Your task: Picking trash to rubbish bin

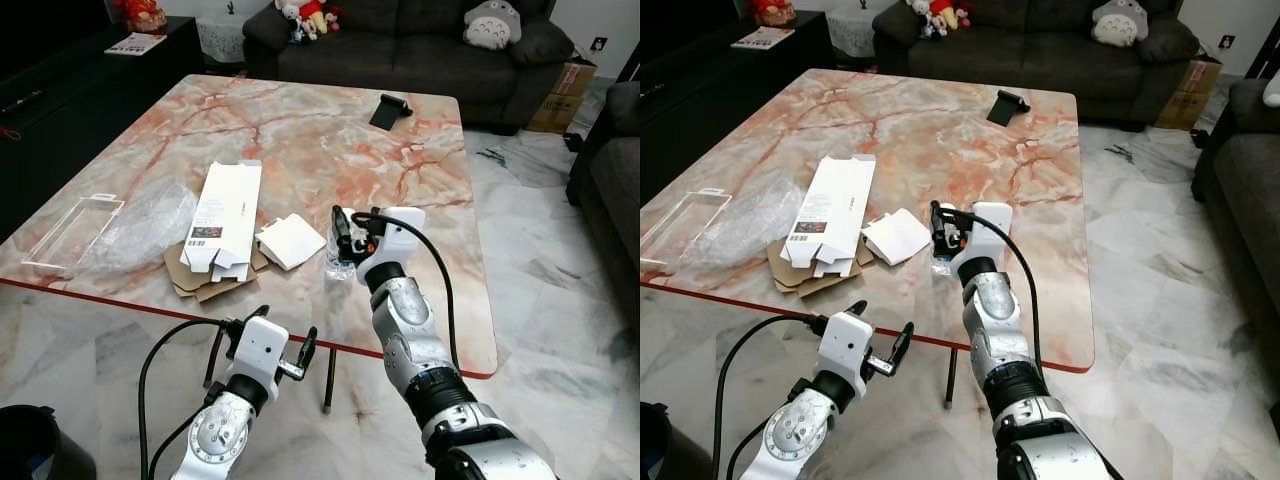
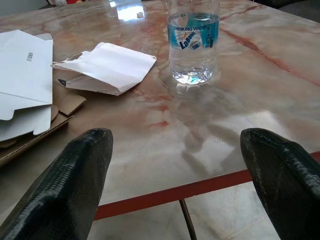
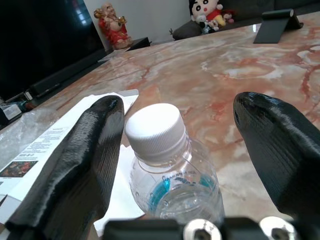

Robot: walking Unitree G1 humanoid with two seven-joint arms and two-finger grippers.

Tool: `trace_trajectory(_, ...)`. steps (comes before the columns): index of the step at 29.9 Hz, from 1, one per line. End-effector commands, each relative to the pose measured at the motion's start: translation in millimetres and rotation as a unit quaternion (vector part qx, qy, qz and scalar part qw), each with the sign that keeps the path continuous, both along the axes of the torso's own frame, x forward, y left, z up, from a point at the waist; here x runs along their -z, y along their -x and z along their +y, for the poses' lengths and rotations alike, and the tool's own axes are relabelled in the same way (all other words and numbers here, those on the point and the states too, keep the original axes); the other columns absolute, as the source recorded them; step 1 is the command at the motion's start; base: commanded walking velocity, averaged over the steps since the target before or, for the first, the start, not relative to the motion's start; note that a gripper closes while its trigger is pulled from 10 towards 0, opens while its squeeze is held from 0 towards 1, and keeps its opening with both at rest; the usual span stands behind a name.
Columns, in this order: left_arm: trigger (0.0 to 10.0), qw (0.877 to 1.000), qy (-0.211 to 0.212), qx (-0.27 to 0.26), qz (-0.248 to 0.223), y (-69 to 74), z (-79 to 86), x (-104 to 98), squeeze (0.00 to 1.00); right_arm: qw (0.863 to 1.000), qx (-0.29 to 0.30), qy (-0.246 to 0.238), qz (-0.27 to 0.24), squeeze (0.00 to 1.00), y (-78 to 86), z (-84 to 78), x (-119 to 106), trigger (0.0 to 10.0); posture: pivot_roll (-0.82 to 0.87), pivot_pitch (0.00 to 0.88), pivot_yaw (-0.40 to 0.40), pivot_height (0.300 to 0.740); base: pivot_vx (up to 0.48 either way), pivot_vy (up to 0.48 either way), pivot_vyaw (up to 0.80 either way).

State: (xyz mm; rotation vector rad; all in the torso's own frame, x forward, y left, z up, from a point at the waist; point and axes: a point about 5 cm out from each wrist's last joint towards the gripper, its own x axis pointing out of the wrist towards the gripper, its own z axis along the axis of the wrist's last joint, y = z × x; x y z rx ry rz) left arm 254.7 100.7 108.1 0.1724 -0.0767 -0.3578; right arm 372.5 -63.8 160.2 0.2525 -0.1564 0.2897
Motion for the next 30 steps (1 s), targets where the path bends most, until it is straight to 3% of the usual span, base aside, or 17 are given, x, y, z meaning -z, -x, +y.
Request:
trace_trajectory(1, 10.0, 1.0, -0.007, -0.003, 0.002, 2.7, 1.1, 0.1, 0.0, 1.0, -0.014, -0.003, -0.007, 0.0, -1.4, 10.0, -6.5, 10.0, 0.25, 0.143, -0.031, 0.74, 0.0, 0.0, 0.0)
trace_trajectory(12, 10.0, 1.0, -0.008, -0.005, 0.003, 4.1, 2.3, 0.2, 0.0, 1.0, -0.016, -0.004, -0.001, 0.0, -1.5, 11.3, -3.4, 10.0, 0.26, 0.152, -0.036, 0.74, 0.0, 0.0, 0.0)
trace_trajectory(13, 10.0, 1.0, -0.008, -0.005, 0.003, 4.1, 2.3, 0.2, 0.0, 1.0, -0.016, -0.005, -0.002, 0.0, -1.5, 11.3, -3.4, 4.3, 0.26, 0.152, -0.036, 0.74, 0.0, 0.0, 0.0)
trace_trajectory(14, 10.0, 1.0, -0.008, -0.005, 0.003, 4.1, 2.3, 0.2, 0.0, 1.0, -0.016, -0.005, -0.002, 0.0, -1.5, 11.3, -3.4, 4.3, 0.26, 0.152, -0.036, 0.74, 0.0, 0.0, 0.0)
trace_trajectory(15, 10.0, 1.0, -0.008, -0.006, 0.003, 4.2, 2.4, 0.3, 0.0, 1.0, -0.017, -0.006, -0.002, 0.0, -1.6, 11.3, -3.5, 0.0, 0.26, 0.152, -0.036, 0.74, 0.0, 0.0, 0.0)
trace_trajectory(30, 10.0, 1.0, -0.008, -0.006, 0.005, 4.9, 2.6, 0.8, 0.0, 1.0, -0.023, -0.003, -0.001, 0.0, -0.6, 10.9, -0.7, 0.0, 0.26, 0.152, -0.036, 0.74, 0.0, 0.0, 0.0)
